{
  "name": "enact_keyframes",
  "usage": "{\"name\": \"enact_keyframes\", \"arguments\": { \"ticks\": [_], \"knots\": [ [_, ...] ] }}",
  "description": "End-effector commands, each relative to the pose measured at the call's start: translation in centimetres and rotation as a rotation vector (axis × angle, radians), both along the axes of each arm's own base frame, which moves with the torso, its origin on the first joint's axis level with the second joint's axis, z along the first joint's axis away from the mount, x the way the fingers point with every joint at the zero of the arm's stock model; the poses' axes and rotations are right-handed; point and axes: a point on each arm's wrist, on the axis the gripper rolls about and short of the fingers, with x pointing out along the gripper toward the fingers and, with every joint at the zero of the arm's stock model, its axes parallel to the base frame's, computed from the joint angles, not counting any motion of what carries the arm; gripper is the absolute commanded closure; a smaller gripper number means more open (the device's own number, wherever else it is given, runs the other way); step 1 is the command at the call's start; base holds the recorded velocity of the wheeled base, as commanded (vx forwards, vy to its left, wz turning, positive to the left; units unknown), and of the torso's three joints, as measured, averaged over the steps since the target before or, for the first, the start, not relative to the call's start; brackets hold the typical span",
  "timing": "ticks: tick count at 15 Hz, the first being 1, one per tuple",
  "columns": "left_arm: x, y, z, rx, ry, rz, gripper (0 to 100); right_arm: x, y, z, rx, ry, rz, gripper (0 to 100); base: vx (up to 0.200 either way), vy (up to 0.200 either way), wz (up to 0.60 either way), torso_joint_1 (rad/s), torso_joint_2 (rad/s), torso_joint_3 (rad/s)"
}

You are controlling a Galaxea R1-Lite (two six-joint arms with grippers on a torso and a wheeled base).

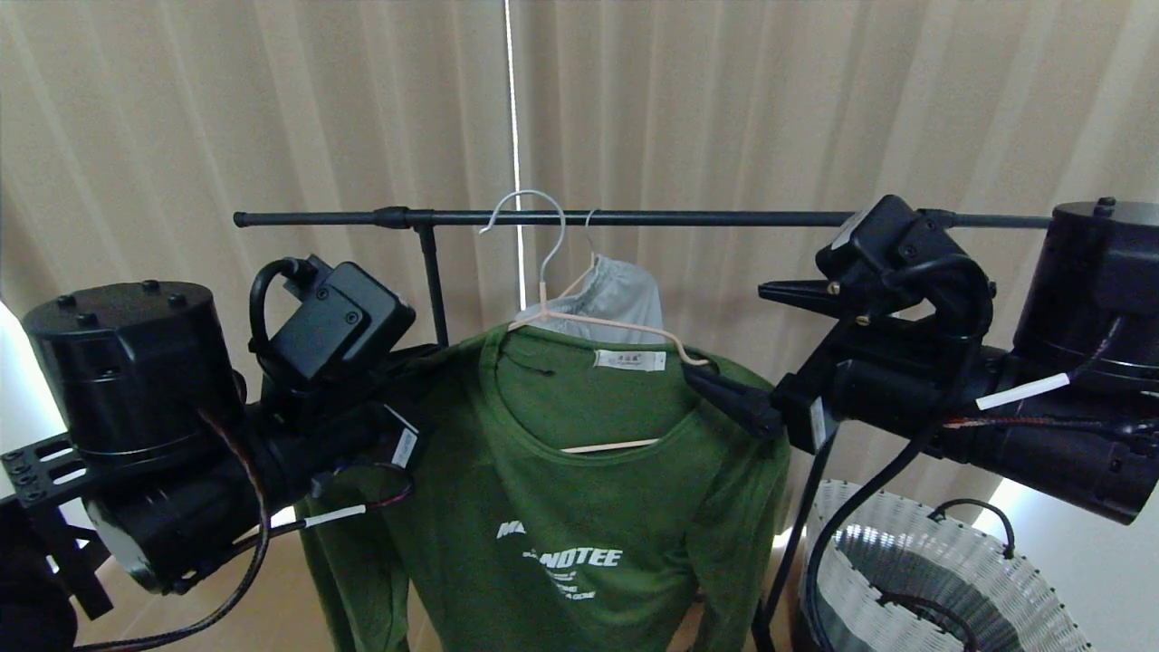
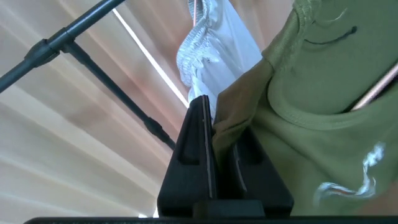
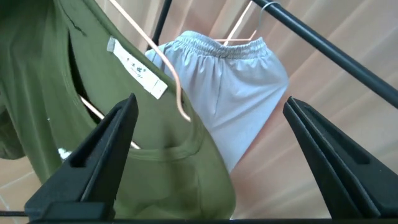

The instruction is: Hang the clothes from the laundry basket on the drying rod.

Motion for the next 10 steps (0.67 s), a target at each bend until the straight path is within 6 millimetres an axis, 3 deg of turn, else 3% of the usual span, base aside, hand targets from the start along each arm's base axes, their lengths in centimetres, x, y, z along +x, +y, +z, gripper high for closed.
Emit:
{"name": "enact_keyframes", "arguments": {
  "ticks": [1, 10],
  "knots": [
    [0.0, -0.1, 0.0, -0.004, -0.007, -0.003, 100, 0.5, 0.4, -0.7, -0.016, 0.02, 0.001, 0, 0.0, 0.0, 0.0, 0.0, 0.0, 0.0],
    [-1.1, -0.9, -0.6, -0.004, -0.007, -0.052, 100, 1.9, 1.3, -0.7, -0.019, 0.016, -0.031, 0, 0.0, 0.0, 0.0, 0.0, 0.0, 0.0]
  ]
}}
